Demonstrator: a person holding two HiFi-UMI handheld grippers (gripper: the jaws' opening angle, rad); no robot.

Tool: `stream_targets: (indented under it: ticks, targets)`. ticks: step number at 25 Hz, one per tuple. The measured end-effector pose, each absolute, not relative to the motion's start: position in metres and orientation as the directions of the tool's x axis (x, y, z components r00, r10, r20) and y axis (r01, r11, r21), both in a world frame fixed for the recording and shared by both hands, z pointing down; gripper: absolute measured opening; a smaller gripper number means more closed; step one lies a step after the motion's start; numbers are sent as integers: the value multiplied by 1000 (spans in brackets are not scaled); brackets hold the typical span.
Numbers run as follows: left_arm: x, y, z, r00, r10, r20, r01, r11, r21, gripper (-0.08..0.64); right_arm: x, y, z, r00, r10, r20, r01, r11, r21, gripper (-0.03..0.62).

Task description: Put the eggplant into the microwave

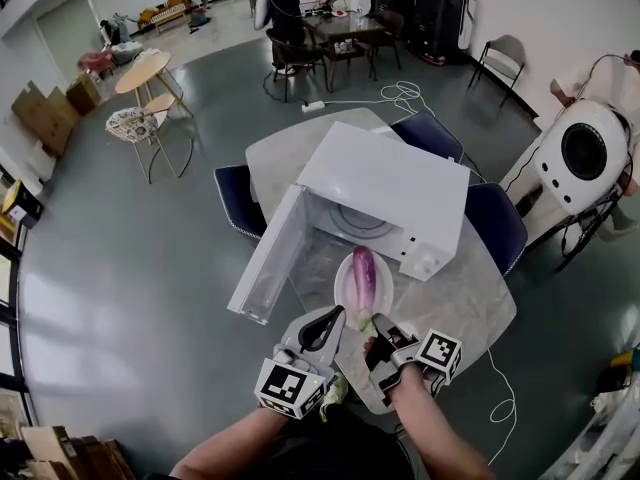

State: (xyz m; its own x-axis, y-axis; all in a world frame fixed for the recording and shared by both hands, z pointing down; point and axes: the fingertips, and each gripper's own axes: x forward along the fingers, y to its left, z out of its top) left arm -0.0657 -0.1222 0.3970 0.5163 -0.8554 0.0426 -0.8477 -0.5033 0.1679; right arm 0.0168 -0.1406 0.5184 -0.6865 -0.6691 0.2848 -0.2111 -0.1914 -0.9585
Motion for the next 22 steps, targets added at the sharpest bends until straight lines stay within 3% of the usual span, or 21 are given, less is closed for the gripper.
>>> stream_targets:
  ticks: [22]
  targets:
    - [-88,-225,440,593,-803,51,-791,-570,222,8,-11,-235,580,-576,-738,351,-234,-263,-936,21]
